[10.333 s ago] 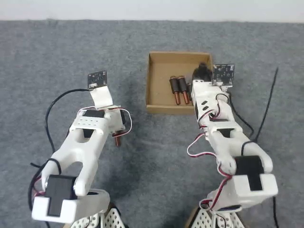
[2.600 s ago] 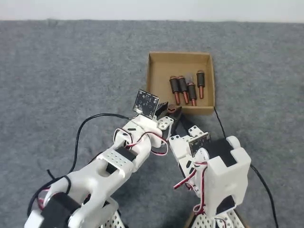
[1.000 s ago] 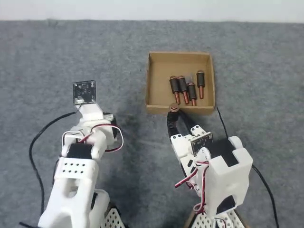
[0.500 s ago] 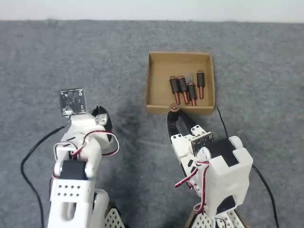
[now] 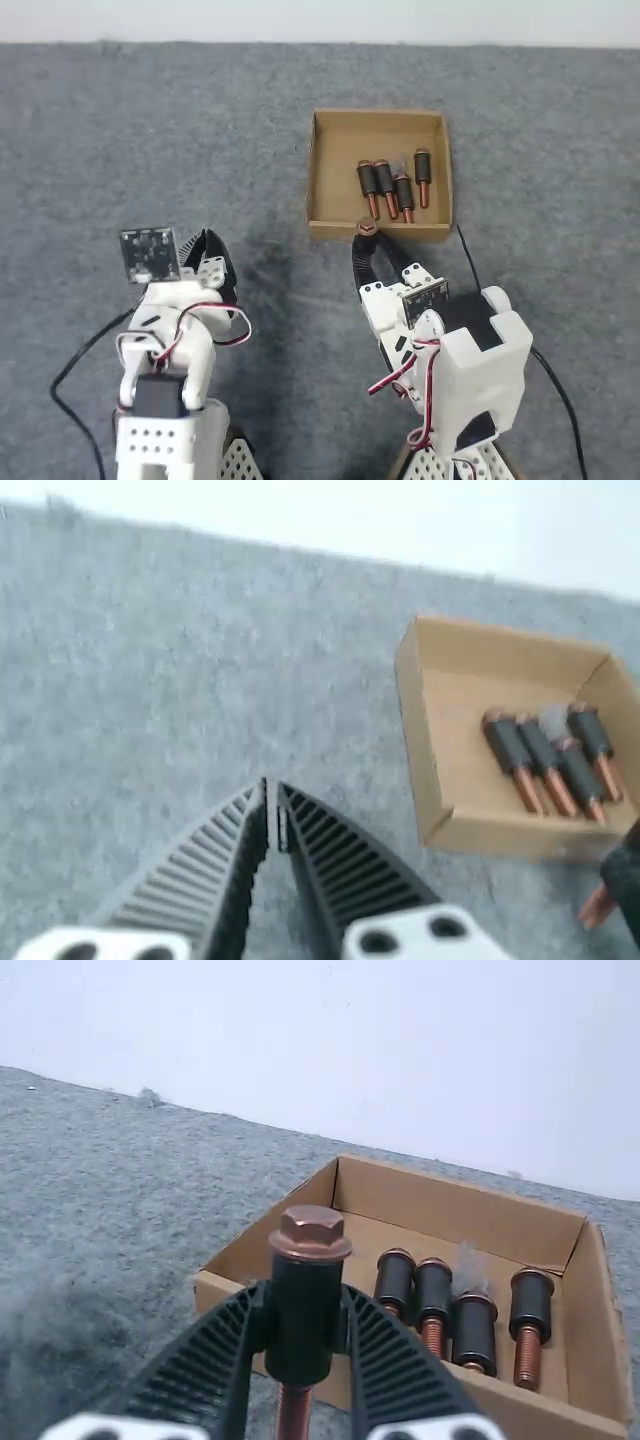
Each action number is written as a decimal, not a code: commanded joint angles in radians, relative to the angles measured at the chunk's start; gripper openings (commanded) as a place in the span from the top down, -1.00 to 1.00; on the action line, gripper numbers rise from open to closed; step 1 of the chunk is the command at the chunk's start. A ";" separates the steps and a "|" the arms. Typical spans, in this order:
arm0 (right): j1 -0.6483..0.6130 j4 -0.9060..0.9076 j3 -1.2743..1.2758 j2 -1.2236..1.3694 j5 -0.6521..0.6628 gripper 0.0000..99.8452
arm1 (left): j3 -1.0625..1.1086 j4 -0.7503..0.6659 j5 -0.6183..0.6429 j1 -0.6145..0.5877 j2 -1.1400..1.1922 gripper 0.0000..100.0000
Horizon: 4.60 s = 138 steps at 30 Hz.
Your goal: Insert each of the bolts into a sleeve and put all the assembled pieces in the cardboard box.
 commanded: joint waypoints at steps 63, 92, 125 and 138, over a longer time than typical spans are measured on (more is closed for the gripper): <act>0.044 2.204 -1.462 -0.150 0.020 0.98 | 0.131 0.207 -0.241 -0.005 -0.157 0.97; 0.067 2.727 -1.901 0.047 0.017 0.99 | 0.131 0.206 -0.242 -0.005 -0.157 0.97; 0.415 3.507 -1.838 -0.845 0.023 0.99 | 0.131 0.206 -0.242 -0.006 -0.157 0.97; 0.414 3.369 -1.352 -1.446 0.023 0.99 | 0.131 0.212 -0.242 -0.006 -0.157 0.97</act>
